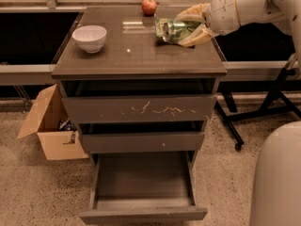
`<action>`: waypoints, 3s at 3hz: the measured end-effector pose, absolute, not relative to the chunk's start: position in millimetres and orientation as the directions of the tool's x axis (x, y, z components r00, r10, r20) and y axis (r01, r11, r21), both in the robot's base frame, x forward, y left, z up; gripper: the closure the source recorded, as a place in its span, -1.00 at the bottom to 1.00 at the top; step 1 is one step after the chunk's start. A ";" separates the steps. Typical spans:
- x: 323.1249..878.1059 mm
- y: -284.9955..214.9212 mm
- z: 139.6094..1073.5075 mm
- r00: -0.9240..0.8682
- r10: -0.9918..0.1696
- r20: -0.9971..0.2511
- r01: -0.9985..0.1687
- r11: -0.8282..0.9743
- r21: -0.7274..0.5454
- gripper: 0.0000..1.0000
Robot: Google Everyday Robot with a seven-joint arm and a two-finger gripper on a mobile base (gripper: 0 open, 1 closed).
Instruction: Pick green can from bottom drawer and place on counter
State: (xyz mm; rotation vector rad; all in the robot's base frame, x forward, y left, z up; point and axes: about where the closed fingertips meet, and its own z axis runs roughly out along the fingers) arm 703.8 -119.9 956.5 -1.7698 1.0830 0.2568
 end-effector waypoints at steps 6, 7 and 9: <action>771.5 -62.4 885.9 0.282 -0.562 -0.778 -0.927 0.048 -0.371 0.29; 777.4 -59.5 873.3 0.236 -0.590 -0.772 -0.944 0.051 -0.327 -0.18; 784.1 -60.4 859.1 0.192 -0.624 -0.757 -0.956 0.056 -0.288 -1.00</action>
Offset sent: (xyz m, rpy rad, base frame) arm 0.0184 0.0184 -0.0125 0.0374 0.0801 -0.0279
